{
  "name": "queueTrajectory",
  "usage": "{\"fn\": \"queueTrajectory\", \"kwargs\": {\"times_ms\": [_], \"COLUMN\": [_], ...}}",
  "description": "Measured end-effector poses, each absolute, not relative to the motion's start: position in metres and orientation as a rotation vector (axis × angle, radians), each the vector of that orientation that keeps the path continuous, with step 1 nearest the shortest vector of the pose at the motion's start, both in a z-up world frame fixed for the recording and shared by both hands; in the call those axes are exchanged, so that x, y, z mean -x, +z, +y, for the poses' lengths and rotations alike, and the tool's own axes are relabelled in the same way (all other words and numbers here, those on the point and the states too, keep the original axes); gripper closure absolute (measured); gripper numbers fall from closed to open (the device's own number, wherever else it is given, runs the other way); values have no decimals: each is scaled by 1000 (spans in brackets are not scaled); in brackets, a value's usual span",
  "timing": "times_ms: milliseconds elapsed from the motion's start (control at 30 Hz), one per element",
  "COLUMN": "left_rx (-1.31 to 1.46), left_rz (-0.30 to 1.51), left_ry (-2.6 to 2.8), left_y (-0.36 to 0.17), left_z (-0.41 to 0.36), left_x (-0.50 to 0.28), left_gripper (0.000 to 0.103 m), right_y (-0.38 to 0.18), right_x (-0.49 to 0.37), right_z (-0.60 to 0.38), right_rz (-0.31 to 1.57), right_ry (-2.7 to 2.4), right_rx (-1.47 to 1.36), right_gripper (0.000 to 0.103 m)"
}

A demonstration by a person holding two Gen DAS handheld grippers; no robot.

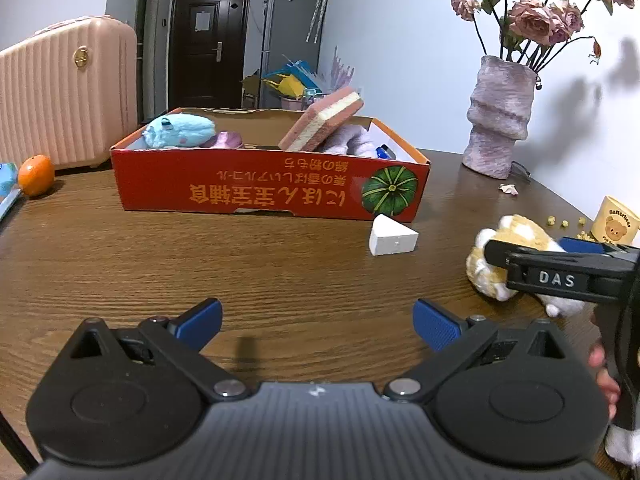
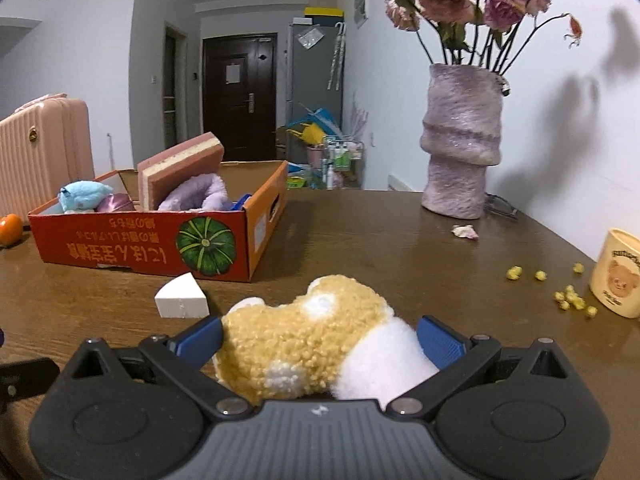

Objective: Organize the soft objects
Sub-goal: 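Close the right gripper on the yellow-and-white plush toy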

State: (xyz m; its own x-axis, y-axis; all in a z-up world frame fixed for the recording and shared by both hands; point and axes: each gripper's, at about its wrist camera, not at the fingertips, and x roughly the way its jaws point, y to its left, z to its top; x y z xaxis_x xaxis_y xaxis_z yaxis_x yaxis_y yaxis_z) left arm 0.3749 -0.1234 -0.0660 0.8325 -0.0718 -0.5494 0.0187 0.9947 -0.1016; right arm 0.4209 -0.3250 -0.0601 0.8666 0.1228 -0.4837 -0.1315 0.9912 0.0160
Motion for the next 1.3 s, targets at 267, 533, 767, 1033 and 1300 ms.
{"fn": "queueTrajectory", "kwargs": {"times_ms": [267,533,767,1033,1300], "left_rx": [90,96,109,112,116], "left_rz": [587,587,585,581,583], "left_ry": [-65,-74,-79,-80,-80], "left_y": [-66,-65,-64,-63,-63], "left_z": [-131,-133,-130,-129,-129], "left_x": [-383,-385,-383,-382,-384], "left_gripper": [0,0,0,0,0], "right_y": [-63,-59,-50,-37,-45], "right_x": [-438,-433,-419,-411,-429], "right_z": [-321,-319,-319,-344,-374], "right_rz": [546,532,480,438,487], "right_ry": [178,195,230,204,87], "right_rx": [75,101,92,10,79], "right_gripper": [0,13,85,61,4]}}
